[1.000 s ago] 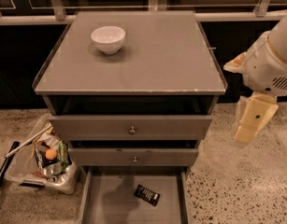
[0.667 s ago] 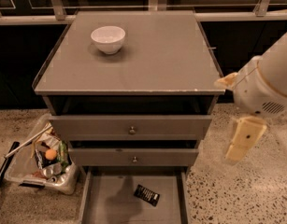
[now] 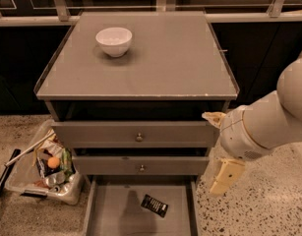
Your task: Pick rxbar chocolate from bottom drawer and place on counter
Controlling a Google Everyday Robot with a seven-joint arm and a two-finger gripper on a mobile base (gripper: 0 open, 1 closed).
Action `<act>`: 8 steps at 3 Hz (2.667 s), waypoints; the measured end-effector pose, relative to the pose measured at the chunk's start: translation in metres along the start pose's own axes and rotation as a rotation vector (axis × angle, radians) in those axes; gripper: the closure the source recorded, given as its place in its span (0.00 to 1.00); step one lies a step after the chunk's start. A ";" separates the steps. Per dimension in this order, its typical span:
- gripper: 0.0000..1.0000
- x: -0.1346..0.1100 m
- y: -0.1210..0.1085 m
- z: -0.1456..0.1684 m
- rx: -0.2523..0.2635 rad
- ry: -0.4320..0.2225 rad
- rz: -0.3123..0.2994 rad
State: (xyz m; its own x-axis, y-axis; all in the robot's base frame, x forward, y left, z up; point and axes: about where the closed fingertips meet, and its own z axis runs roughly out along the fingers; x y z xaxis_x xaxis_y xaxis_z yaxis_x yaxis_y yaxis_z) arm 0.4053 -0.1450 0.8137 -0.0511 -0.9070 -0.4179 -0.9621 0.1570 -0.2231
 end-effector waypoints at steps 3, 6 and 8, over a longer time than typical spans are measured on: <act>0.00 0.002 -0.002 0.080 -0.035 -0.054 0.034; 0.00 0.065 -0.014 0.219 0.055 -0.160 0.081; 0.00 0.065 -0.009 0.233 0.036 -0.170 0.087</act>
Offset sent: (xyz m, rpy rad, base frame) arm 0.0193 0.0339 -0.0765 0.0613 0.0869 -0.0051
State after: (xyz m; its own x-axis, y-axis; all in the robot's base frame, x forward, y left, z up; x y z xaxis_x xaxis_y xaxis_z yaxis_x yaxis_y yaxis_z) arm 0.4735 -0.1141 0.5837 -0.0845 -0.8109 -0.5790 -0.9455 0.2486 -0.2102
